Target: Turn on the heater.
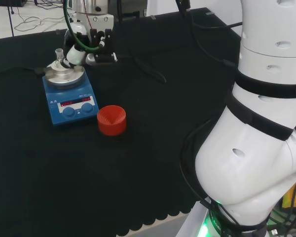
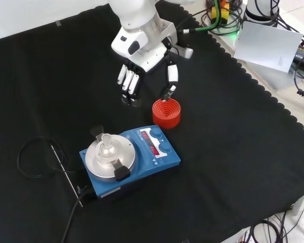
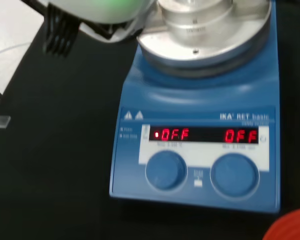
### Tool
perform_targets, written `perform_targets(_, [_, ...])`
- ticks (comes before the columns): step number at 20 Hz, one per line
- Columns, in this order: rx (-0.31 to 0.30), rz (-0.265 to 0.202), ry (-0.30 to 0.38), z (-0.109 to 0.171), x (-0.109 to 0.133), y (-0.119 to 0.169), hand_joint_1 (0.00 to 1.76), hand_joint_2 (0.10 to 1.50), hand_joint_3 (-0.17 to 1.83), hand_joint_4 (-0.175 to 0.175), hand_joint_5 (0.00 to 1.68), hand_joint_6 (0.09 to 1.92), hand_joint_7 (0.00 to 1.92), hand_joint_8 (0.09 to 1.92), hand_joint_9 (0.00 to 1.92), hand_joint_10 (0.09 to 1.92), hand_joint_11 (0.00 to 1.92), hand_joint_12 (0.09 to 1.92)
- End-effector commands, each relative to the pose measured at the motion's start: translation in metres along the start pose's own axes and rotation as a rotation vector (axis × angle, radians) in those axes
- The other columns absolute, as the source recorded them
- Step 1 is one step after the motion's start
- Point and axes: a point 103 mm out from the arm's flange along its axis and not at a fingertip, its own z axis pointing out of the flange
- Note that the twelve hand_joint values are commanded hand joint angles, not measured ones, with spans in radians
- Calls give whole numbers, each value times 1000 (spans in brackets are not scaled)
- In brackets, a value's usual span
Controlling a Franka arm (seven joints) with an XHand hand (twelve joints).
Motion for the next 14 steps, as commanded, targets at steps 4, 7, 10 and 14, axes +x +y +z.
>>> perform_targets(4, [104,-1,-23,37,-7,-22,909,628,667,-65,415,511,982,810,1069,599,687,1245])
perform_targets(7, [123,-7,-30,48,-11,-25,929,639,661,-80,420,488,1137,894,1229,628,874,1129])
perform_targets(10, [145,-13,-42,61,-11,-28,980,683,635,-97,384,456,1334,1119,1473,830,1254,915])
perform_targets(14, [173,-19,-50,73,-11,-33,1039,736,617,-100,380,456,1448,1350,1562,1107,1501,850])
